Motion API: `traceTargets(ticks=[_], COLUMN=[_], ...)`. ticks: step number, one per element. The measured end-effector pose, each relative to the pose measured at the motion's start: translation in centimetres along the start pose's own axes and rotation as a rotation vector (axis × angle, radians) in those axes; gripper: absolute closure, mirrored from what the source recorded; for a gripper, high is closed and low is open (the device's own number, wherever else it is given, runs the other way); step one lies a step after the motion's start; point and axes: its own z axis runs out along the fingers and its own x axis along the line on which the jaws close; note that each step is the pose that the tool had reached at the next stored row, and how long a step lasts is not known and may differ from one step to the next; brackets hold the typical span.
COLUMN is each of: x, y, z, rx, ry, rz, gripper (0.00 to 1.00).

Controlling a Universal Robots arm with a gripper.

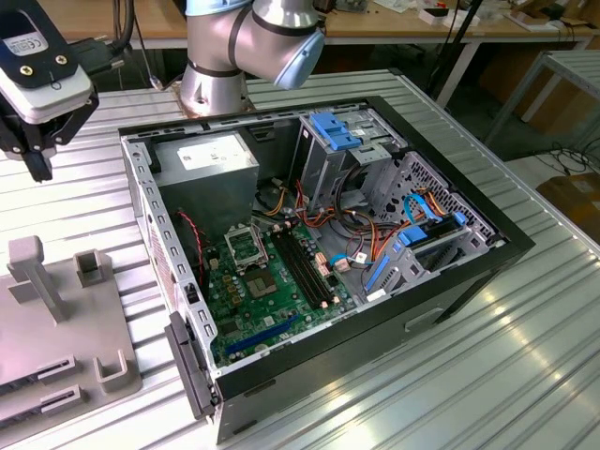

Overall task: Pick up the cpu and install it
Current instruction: 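Reach for the cpu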

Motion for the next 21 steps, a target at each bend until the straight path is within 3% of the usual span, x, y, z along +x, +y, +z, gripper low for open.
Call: traceTargets(ticks=[21], x=[1.82], y=[-0.14], z=[-0.02], rx=[0.0000], ry=[0.0000], rz=[0.000], gripper=[0.89])
